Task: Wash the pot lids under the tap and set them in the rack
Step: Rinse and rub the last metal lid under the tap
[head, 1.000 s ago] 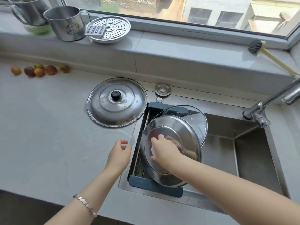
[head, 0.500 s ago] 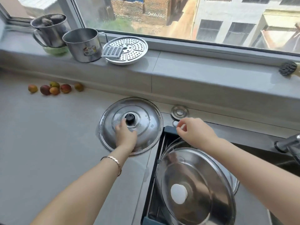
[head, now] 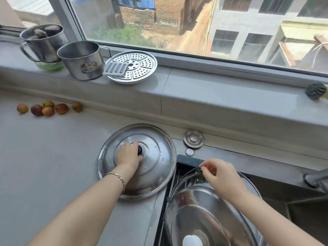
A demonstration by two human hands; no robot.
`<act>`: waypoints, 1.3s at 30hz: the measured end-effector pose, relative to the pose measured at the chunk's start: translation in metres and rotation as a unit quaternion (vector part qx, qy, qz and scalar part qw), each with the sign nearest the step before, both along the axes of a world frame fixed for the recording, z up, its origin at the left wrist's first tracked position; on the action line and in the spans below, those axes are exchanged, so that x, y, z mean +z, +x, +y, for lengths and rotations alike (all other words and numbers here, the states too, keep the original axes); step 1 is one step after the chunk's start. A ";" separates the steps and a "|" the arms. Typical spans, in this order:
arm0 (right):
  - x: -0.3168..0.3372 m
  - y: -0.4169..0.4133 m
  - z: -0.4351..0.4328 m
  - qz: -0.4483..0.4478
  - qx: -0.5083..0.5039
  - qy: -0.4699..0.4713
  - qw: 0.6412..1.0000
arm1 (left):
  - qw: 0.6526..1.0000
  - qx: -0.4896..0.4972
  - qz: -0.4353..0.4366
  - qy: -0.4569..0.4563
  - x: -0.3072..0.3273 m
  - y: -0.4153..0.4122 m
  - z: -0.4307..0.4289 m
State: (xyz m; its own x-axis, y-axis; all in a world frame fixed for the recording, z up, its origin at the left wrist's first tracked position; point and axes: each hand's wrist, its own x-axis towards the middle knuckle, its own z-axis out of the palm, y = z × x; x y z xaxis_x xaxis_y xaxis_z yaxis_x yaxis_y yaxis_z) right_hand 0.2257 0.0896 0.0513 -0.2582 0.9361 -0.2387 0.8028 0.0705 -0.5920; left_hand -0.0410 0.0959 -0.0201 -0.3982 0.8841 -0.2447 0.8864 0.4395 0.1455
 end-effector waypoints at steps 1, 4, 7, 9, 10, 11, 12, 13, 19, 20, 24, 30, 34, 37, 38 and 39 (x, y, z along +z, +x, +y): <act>0.004 0.003 0.001 0.016 -0.010 0.011 1.000 | 1.000 -0.004 -0.010 0.015 0.007 0.004 -0.005; 0.019 0.011 0.002 0.044 -0.040 0.019 0.998 | 0.996 -0.023 -0.046 0.078 0.042 0.020 -0.015; 0.034 0.023 0.000 0.071 -0.087 -0.023 0.993 | 0.986 -0.045 -0.084 0.136 0.094 0.047 -0.023; 0.044 0.034 -0.006 0.150 -0.155 -0.094 0.972 | 0.979 -0.069 -0.108 0.158 0.126 0.071 -0.032; 0.048 0.041 -0.009 0.205 -0.196 -0.135 0.949 | 0.976 -0.085 -0.113 0.163 0.140 0.085 -0.037; 0.052 0.049 -0.014 0.256 -0.236 -0.172 0.922 | 0.973 -0.106 -0.115 0.167 0.152 0.101 -0.043; 0.054 0.060 -0.019 0.298 -0.276 -0.196 0.893 | 0.971 -0.129 -0.116 0.167 0.162 0.118 -0.050; 0.055 0.073 -0.024 0.332 -0.315 -0.210 0.864 | 0.968 -0.150 -0.115 0.165 0.169 0.136 -0.057; 0.025 0.174 -0.068 0.443 -0.459 -0.246 0.730 | 0.937 -0.295 -0.132 0.133 0.169 0.229 -0.081; 0.016 0.192 -0.077 0.444 -0.472 -0.245 0.721 | 0.939 -0.302 -0.116 0.115 0.165 0.237 -0.080; -0.009 0.261 -0.115 0.455 -0.502 -0.259 0.688 | 0.971 -0.154 -0.151 0.107 0.147 0.258 -0.072; -0.037 0.334 -0.139 0.451 -0.494 -0.272 0.692 | 0.784 0.183 -0.587 -0.086 0.114 0.308 -0.081; -0.048 0.355 -0.133 0.389 -0.486 -0.248 0.742 | 0.807 0.250 -0.535 0.013 0.095 0.341 -0.094; -0.052 0.360 -0.120 0.244 -0.422 -0.178 0.855 | 0.817 0.268 -0.506 0.060 0.089 0.353 -0.099; -0.051 0.360 -0.114 0.202 -0.387 -0.159 0.885 | 0.824 0.268 -0.493 0.076 0.088 0.354 -0.099; -0.050 0.360 -0.106 0.171 -0.360 -0.143 0.906 | 0.833 0.270 -0.474 0.094 0.088 0.356 -0.098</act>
State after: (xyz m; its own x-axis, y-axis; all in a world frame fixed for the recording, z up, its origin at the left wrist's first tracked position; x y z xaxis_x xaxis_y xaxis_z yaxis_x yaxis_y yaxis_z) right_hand 0.5854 -0.0160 0.0011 0.2904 0.8035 -0.5197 0.3463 -0.5945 -0.7257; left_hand 0.3154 -0.0024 0.0681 -0.4557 0.6976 -0.5529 0.0146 0.6269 0.7789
